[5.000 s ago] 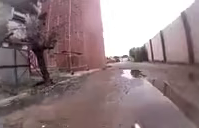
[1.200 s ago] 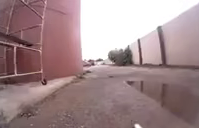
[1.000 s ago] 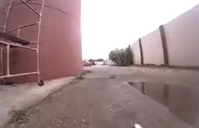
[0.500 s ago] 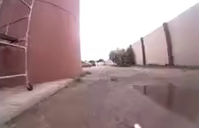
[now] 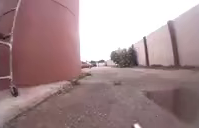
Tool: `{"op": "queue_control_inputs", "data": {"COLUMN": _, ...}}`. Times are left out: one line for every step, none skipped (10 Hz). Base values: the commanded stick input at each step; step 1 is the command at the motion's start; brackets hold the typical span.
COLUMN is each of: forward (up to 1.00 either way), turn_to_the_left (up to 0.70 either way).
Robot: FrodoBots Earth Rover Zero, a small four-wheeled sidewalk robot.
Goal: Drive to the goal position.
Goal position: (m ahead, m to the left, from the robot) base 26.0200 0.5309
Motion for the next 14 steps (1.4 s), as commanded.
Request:
{"op": "queue_control_inputs", "data": {"forward": 1.0, "turn_to_the_left": 0.0}}
{"op": "queue_control_inputs", "data": {"forward": 1.0, "turn_to_the_left": 0.0}}
{"op": "queue_control_inputs", "data": {"forward": 1.0, "turn_to_the_left": 0.0}}
{"op": "queue_control_inputs", "data": {"forward": 1.0, "turn_to_the_left": 0.0}}
{"op": "queue_control_inputs", "data": {"forward": 1.0, "turn_to_the_left": 0.0}}
{"op": "queue_control_inputs", "data": {"forward": 1.0, "turn_to_the_left": 0.0}}
{"op": "queue_control_inputs", "data": {"forward": 1.0, "turn_to_the_left": 0.0}}
{"op": "queue_control_inputs", "data": {"forward": 1.0, "turn_to_the_left": 0.0}}
{"op": "queue_control_inputs", "data": {"forward": 1.0, "turn_to_the_left": 0.0}}
{"op": "queue_control_inputs", "data": {"forward": 1.0, "turn_to_the_left": 0.0}}
{"op": "queue_control_inputs", "data": {"forward": 1.0, "turn_to_the_left": 0.0}}
{"op": "queue_control_inputs", "data": {"forward": 1.0, "turn_to_the_left": 0.0}}
{"op": "queue_control_inputs", "data": {"forward": 1.0, "turn_to_the_left": 0.0}}
{"op": "queue_control_inputs", "data": {"forward": 1.0, "turn_to_the_left": 0.0}}
